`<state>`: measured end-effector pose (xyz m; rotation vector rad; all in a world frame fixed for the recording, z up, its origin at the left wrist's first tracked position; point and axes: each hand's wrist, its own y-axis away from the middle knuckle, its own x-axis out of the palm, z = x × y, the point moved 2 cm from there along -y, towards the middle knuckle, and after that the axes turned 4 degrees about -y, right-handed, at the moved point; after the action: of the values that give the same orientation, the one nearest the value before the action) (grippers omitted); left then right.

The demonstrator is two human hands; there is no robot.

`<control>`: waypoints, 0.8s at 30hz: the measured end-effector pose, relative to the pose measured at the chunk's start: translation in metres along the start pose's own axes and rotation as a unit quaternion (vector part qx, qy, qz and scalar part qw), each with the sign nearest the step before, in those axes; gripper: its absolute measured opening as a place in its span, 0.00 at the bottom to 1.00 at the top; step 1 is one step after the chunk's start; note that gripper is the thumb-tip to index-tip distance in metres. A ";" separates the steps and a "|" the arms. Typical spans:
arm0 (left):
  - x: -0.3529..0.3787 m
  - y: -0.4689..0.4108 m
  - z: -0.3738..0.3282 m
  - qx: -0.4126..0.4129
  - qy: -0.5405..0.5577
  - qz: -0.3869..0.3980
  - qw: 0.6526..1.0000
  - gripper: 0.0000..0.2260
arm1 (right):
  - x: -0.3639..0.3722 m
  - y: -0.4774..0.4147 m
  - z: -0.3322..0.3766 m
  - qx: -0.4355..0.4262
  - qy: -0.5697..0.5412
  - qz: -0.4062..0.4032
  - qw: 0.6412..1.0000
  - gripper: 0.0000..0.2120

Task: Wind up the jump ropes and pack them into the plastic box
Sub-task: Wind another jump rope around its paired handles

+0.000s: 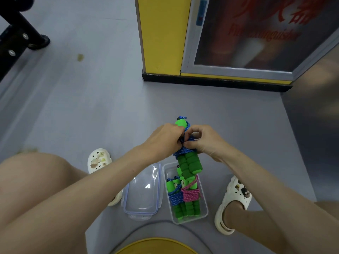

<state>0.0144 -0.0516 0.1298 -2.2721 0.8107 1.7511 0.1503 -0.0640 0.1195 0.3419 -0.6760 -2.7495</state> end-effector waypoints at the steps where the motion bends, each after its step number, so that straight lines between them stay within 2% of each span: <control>1: -0.001 0.001 -0.004 -0.001 -0.043 -0.014 0.999 0.07 | 0.002 0.000 0.001 -0.011 -0.005 -0.012 1.000 0.10; 4: -0.003 0.003 -0.012 -0.028 -0.139 -0.067 0.988 0.09 | 0.005 -0.002 0.003 -0.029 -0.064 -0.053 0.996 0.10; 6: -0.002 0.003 -0.016 -0.046 -0.167 -0.061 0.983 0.10 | 0.006 -0.002 0.005 -0.037 -0.068 -0.059 0.995 0.10; 8: -0.003 0.002 -0.016 -0.060 -0.164 -0.021 0.984 0.08 | 0.008 -0.001 0.007 -0.043 -0.043 -0.049 0.997 0.10; 11: -0.011 0.000 -0.009 -0.073 -0.087 0.045 0.993 0.03 | 0.013 0.001 0.002 -0.022 -0.057 -0.024 0.998 0.11; 14: -0.014 -0.004 0.000 -0.071 -0.002 0.083 0.994 0.12 | 0.012 0.001 -0.004 0.002 -0.103 -0.026 0.994 0.09; 16: -0.013 -0.005 0.006 -0.078 0.075 0.090 0.990 0.08 | 0.009 0.001 -0.006 0.010 -0.113 -0.033 0.993 0.08; 20: -0.008 -0.002 0.015 -0.123 0.224 0.116 0.960 0.09 | 0.010 0.002 -0.006 0.011 -0.107 -0.025 0.994 0.07; 24: -0.005 -0.001 0.019 -0.189 0.284 0.176 0.923 0.05 | 0.013 0.002 -0.007 0.002 -0.102 -0.009 0.995 0.07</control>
<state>-0.0025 -0.0409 0.1289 -3.1457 1.1137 1.4680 0.1405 -0.0725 0.1122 0.0668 -0.7320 -2.8247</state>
